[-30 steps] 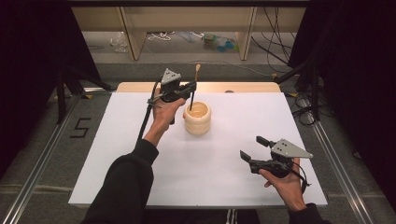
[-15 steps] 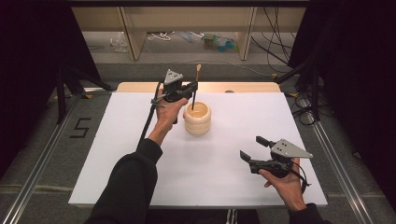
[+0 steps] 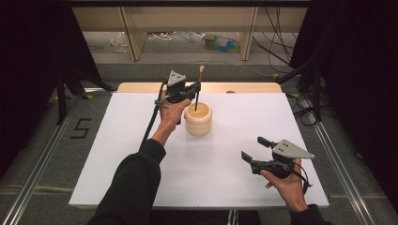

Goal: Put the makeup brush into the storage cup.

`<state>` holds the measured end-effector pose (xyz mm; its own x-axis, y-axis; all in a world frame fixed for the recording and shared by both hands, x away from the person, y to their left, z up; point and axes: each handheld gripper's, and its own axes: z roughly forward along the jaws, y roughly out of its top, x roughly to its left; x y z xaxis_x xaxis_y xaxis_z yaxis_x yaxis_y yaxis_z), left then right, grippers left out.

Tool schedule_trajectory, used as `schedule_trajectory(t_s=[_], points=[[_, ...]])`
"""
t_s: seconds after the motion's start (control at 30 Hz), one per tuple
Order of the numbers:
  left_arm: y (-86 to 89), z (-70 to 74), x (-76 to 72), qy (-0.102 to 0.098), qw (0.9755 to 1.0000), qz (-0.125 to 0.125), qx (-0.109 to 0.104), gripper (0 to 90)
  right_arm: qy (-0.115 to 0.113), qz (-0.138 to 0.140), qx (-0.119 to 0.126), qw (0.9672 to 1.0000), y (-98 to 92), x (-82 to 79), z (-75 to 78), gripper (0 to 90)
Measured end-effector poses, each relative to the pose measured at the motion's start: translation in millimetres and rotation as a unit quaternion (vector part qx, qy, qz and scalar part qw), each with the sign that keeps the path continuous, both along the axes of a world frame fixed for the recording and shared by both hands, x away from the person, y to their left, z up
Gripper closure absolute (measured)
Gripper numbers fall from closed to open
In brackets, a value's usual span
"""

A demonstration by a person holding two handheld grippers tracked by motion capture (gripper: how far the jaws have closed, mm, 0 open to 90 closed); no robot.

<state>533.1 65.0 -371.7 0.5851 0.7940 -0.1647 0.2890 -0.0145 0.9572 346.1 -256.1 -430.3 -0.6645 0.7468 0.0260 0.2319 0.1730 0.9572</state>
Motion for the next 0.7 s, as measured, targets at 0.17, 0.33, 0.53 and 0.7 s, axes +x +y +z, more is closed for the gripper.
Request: schedule_trajectory(t_s=[0.17, 0.33, 0.53, 0.7], points=[[-0.4, -2.9, -1.1, -0.001, 1.0000, -0.001, 0.006, 83.2, -0.006, -0.004, 0.001, 1.0000, 0.4, 0.2, -0.2, 18.4], [-2.3, -10.3, -1.2, 0.004, 1.0000, 0.000, 0.001, 83.2, -0.002, -0.002, -0.002, 1.0000, 0.2, -0.3, 0.4, 18.4], [-4.3, -14.6, -1.7, 0.006, 1.0000, -0.002, 0.001, 83.1, -0.007, -0.005, 0.002, 1.0000, 0.2, 0.2, -0.1, 18.4], [-5.2, -17.5, -2.2, 0.005, 1.0000, -0.003, 0.005, 83.1, -0.005, -0.003, 0.002, 1.0000, 0.3, 0.0, 0.0, 18.4]])
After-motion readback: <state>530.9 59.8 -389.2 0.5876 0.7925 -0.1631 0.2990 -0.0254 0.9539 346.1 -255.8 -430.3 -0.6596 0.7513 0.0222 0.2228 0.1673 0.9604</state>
